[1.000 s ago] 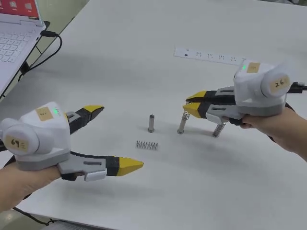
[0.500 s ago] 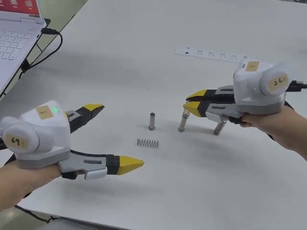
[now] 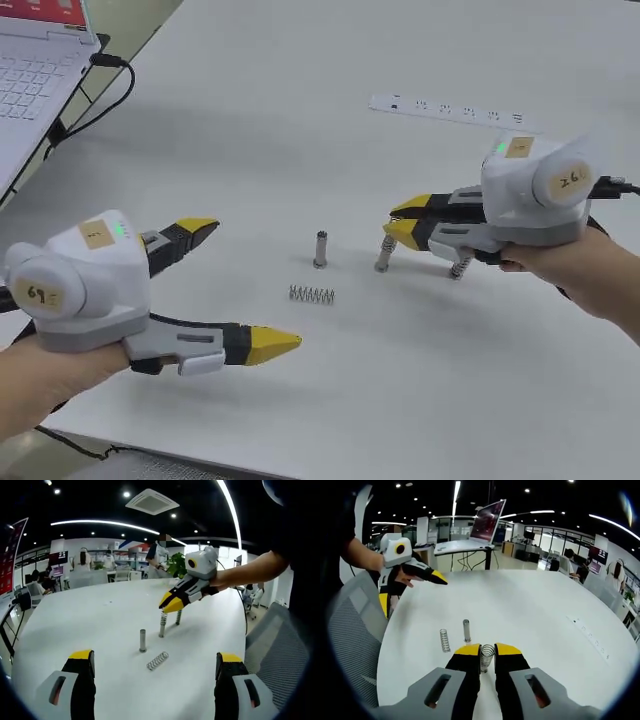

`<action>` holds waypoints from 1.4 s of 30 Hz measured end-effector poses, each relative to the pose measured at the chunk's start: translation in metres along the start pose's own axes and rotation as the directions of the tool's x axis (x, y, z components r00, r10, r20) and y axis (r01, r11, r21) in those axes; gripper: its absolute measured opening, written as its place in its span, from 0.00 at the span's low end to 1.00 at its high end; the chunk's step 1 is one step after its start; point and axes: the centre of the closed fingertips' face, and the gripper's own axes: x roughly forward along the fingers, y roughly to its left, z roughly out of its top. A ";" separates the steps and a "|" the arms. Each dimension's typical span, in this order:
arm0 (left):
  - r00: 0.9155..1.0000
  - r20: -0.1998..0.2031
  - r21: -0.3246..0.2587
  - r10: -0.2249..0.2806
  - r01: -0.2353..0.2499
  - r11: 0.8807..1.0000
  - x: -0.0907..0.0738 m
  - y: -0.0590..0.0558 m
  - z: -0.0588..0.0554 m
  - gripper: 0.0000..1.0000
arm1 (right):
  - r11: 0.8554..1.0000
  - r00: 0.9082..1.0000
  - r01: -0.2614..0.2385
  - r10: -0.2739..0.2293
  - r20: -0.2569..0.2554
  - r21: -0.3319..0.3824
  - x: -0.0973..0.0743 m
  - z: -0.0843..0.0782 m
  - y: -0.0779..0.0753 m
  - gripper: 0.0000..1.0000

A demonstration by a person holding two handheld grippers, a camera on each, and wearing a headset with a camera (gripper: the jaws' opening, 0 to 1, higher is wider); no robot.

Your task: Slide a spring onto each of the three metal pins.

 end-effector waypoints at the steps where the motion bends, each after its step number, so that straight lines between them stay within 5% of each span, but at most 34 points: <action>1: 1.000 0.000 0.000 0.000 0.000 1.000 0.000 0.000 0.000 0.98 | 1.000 1.000 -0.002 0.002 -0.004 -0.002 0.001 -0.001 0.001 0.07; 28: 1.000 -0.003 -0.004 0.007 -0.007 1.000 -0.001 0.002 -0.003 0.98 | 1.000 0.996 -0.008 0.006 -0.085 -0.021 0.015 -0.031 0.005 0.08; 42: 1.000 -0.009 -0.004 -0.001 0.001 1.000 0.000 -0.001 -0.004 0.98 | 0.999 0.996 -0.006 0.010 -0.083 0.046 0.015 -0.033 0.003 0.10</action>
